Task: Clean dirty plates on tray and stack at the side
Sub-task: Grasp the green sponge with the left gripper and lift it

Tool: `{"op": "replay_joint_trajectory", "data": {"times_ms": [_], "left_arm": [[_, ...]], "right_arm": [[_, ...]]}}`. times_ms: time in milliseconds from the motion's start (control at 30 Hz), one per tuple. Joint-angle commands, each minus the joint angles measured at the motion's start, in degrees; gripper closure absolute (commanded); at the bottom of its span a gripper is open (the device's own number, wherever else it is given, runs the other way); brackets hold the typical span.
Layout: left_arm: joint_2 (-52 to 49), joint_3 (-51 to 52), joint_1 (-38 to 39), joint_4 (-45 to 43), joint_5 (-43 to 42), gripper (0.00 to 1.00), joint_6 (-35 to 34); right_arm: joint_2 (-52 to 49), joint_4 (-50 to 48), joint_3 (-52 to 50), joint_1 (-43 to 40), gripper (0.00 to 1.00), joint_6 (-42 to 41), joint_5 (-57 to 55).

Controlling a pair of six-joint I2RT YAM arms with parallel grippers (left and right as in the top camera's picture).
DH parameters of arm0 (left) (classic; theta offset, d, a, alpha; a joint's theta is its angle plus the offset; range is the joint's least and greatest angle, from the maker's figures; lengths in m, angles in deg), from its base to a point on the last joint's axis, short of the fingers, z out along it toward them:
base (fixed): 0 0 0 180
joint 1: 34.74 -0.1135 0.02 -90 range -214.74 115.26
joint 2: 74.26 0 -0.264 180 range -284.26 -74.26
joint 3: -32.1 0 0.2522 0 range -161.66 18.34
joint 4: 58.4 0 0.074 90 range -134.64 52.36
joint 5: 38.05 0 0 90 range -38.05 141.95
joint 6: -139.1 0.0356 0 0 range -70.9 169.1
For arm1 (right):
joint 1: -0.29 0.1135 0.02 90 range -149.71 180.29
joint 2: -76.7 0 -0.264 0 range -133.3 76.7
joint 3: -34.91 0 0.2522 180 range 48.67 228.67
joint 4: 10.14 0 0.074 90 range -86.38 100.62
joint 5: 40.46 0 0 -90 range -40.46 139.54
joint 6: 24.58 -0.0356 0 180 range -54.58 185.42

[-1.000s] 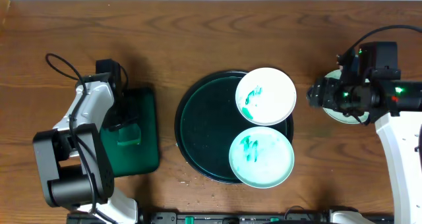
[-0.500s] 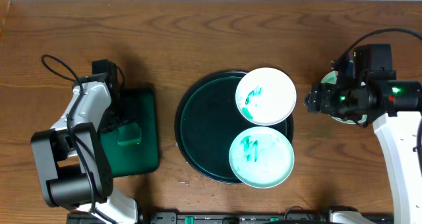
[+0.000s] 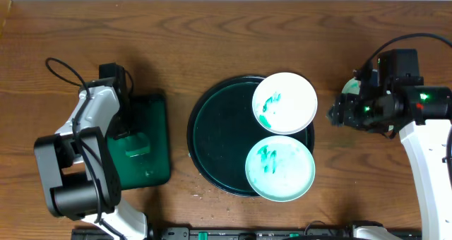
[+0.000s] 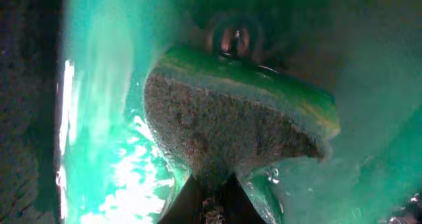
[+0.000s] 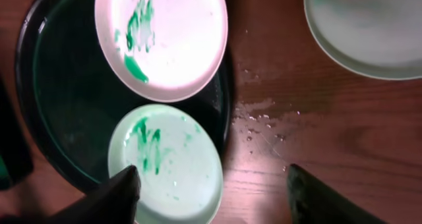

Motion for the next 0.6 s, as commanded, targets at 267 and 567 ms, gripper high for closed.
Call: {"op": "replay_joint_trajectory", "data": {"times_ms": [267, 567], "left_arm": [[-3.0, -0.1, -0.3, -1.9, -2.6, 0.85, 1.1], [-2.2, -0.3, -0.1, -2.1, -3.7, 0.93, 1.9]], "right_arm": [[-0.2, 0.7, -0.2, 0.9, 0.60, 0.6, 0.3], [-0.2, 0.8, -0.2, 0.9, 0.73, 0.6, 0.3]]}}
